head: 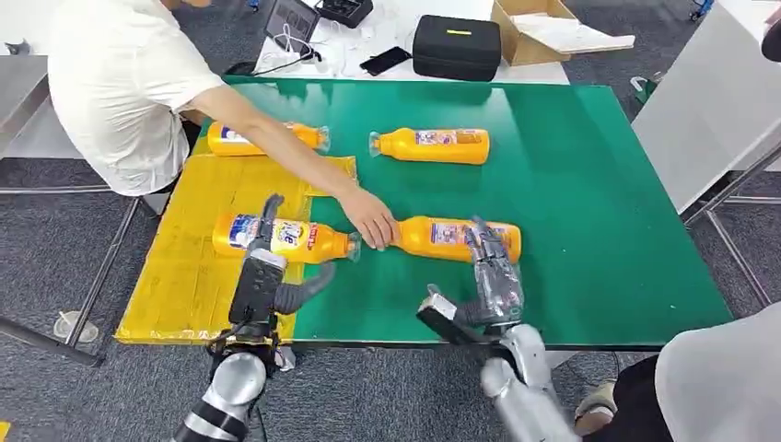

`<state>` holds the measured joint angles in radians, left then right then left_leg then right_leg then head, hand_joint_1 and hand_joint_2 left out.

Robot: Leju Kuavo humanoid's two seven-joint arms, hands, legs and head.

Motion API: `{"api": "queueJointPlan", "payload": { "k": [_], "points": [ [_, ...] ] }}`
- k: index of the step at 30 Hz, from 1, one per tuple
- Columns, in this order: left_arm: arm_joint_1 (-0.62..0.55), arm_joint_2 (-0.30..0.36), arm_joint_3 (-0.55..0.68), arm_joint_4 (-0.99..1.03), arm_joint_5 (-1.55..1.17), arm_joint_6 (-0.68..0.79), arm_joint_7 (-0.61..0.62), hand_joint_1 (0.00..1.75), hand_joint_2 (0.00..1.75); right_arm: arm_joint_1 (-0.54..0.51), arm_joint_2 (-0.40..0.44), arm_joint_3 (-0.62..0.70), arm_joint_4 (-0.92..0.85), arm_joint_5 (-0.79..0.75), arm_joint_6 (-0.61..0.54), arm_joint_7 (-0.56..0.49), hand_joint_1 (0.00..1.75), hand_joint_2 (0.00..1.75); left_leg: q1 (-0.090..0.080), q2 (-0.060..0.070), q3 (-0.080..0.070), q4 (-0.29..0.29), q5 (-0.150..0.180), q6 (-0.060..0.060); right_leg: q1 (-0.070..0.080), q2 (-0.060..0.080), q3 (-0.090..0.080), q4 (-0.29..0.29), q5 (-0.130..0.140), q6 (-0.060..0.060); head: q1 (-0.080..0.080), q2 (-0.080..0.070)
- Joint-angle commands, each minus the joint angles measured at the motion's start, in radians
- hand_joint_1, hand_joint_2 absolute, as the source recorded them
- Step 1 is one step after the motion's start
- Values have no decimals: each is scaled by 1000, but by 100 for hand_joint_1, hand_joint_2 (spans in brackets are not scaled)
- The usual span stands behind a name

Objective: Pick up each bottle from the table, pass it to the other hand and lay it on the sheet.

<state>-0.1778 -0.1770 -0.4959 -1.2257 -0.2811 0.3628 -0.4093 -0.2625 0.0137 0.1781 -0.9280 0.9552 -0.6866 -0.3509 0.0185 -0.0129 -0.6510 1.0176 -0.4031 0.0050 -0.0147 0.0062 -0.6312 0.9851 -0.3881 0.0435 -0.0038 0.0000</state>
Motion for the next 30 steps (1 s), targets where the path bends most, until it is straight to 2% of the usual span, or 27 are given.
{"api": "queueJointPlan", "payload": {
  "k": [1, 4, 9, 15, 19, 24, 30],
  "points": [
    [14, 14, -43, -8, 6, 43, 26, 0, 175, -178, -108, 29, 275, 68, 120, 69, 0, 175, -2, 2, 4, 0, -1, 1, -1, 1, 4, -1, 0, 0, 0, 0],
    [11, 8, -45, -5, 6, 39, 26, 0, 175, -184, -102, 40, 280, 79, 127, 93, 0, 175, -3, 3, 5, -1, -2, 1, -2, 1, 4, 0, 0, -1, 0, 0],
    [2, 7, -27, -17, 51, 15, 46, 0, 175, -209, -100, 63, 343, 98, 201, 150, 0, 175, -2, 3, 6, 0, -2, 1, -1, 1, 4, 0, -1, 0, 0, 0],
    [-4, 7, -24, -18, 55, 13, 49, 0, 175, -211, -100, 64, 344, 99, 202, 152, 0, 175, -2, 2, 2, 0, -1, 1, -1, 0, 1, 0, 0, 0, 0, 0],
    [-9, 11, -26, -28, 57, 5, 48, 0, 175, -237, -110, 110, 367, 161, 178, 172, 0, 175, -2, 2, 4, 0, -1, 1, 0, 0, 4, 0, -1, -1, -1, 0],
    [-16, 4, -23, -8, 63, -1, 51, 0, 175, -296, -101, 148, 413, 212, 217, 220, 0, 175, -2, 3, 2, 0, 0, 1, -1, 1, 1, 0, 1, 0, -1, 0],
    [-17, 4, -23, -8, 63, -1, 51, 0, 175, -299, -99, 149, 413, 212, 219, 220, 0, 175, -2, 3, 3, 0, -1, 1, -1, 0, 2, 0, 0, 0, -1, 0]
  ]
}}
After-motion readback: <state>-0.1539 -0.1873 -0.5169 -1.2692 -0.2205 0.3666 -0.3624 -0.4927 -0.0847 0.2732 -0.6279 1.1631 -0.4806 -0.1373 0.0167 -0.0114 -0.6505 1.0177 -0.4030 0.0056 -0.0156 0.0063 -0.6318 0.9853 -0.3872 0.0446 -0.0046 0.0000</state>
